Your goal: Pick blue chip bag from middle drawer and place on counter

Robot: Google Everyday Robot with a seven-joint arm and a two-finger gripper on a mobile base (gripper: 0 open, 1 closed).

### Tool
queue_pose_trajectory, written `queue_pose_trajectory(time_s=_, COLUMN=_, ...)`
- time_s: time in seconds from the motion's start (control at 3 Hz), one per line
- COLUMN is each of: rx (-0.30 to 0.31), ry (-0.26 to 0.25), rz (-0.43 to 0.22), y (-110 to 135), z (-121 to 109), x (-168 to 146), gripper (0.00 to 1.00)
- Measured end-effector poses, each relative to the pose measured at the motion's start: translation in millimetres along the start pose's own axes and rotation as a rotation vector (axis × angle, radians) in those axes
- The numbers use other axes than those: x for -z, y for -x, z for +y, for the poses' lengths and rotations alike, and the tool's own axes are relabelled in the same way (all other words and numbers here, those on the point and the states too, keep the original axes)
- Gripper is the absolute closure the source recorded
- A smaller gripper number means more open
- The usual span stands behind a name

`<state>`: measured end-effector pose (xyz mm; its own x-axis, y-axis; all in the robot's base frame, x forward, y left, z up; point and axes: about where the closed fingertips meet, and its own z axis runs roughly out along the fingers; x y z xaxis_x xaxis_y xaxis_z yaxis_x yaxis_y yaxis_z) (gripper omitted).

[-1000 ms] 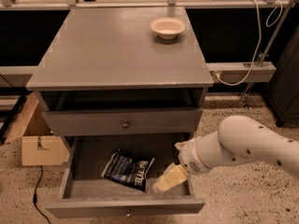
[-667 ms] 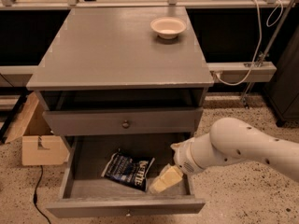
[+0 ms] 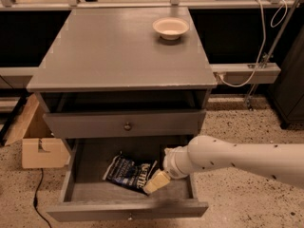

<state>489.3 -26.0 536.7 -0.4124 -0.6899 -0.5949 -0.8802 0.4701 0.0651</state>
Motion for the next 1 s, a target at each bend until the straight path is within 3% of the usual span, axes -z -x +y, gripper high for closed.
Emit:
queue_pose_trajectory(time_s=0.33, rx=0.03, ry=-0.057, rz=-0.069, y=6.0, z=-27.2, x=-42.9, gripper=0.0)
queue_pose_trajectory(time_s=0.67, rx=0.059, ry=-0.064, rz=-0.125, y=10.7, z=-48.4, x=-97.1, gripper=0.0)
queue_pose_trajectory(time_s=1.0, rx=0.061, ry=-0.057, rz=-0.125, y=7.7, z=-55.1, x=-126.7, gripper=0.0)
